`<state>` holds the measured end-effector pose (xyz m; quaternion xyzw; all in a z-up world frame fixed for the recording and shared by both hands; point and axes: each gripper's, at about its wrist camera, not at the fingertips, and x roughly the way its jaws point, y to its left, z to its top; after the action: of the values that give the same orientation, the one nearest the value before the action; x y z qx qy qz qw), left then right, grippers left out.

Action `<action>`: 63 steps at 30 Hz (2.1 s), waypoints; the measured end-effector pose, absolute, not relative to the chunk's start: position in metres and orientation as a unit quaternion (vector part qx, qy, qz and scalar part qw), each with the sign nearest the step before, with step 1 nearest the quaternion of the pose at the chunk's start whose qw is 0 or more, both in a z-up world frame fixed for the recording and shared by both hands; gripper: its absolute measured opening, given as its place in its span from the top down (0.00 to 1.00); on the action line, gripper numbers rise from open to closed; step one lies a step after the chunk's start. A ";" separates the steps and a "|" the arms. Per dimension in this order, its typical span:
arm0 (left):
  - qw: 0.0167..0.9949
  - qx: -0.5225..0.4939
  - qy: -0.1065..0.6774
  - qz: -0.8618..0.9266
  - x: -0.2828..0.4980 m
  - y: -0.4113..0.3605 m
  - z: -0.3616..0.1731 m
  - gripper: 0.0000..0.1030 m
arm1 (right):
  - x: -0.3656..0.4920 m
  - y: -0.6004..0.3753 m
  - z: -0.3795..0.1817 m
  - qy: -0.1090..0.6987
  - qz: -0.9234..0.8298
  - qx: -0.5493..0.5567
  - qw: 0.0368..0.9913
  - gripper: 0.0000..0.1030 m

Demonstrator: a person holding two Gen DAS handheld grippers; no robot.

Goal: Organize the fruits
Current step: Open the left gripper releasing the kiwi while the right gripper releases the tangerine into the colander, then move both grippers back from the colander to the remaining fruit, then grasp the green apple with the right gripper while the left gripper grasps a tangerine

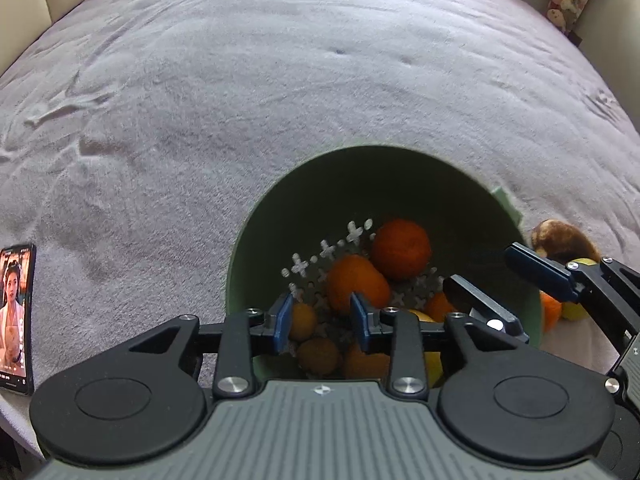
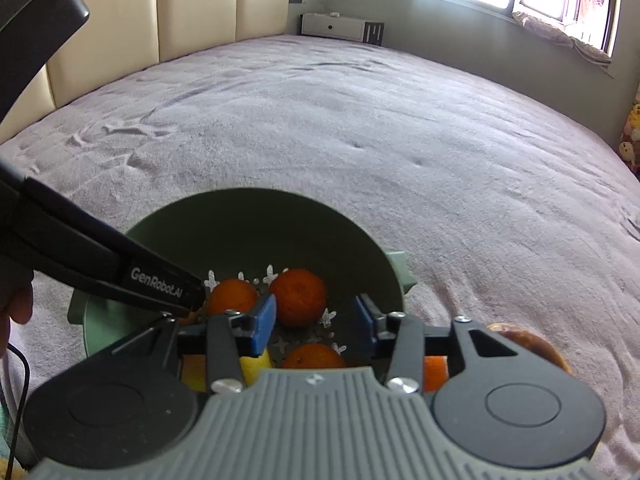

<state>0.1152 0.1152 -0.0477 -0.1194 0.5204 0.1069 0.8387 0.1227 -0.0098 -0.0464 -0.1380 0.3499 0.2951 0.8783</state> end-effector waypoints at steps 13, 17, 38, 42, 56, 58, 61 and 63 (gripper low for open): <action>0.877 -0.115 0.463 0.064 0.104 0.090 -0.011 0.56 | 0.108 -0.053 -0.015 0.337 0.228 -0.115 0.906 0.42; 0.893 -0.099 0.438 0.040 0.099 0.075 0.001 0.56 | 0.106 -0.076 -0.010 0.355 0.196 -0.090 0.910 0.41; 0.917 0.030 0.388 -0.090 0.080 -0.013 -0.004 0.56 | 0.089 -0.170 -0.019 0.417 0.096 0.001 0.904 0.43; 0.916 0.048 0.382 -0.112 0.079 -0.028 -0.012 0.56 | 0.095 -0.183 -0.024 0.424 0.082 0.031 0.901 0.43; 0.910 0.119 0.369 -0.149 0.085 -0.074 -0.040 0.56 | 0.114 -0.212 -0.041 0.445 0.054 0.132 0.884 0.42; 0.906 0.133 0.373 -0.147 0.086 -0.080 -0.046 0.56 | 0.117 -0.213 -0.044 0.448 0.052 0.137 0.882 0.42; 0.904 0.140 0.380 -0.137 0.090 -0.085 -0.055 0.56 | 0.123 -0.213 -0.050 0.452 0.053 0.142 0.879 0.42; 0.905 0.134 0.383 -0.127 0.093 -0.085 -0.059 0.54 | 0.128 -0.213 -0.055 0.454 0.056 0.146 0.877 0.42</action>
<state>0.0931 -0.0855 -0.0589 0.1345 0.3834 -0.1272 0.9049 0.1280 -0.2126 -0.0547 0.1462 0.4537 0.0561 0.8773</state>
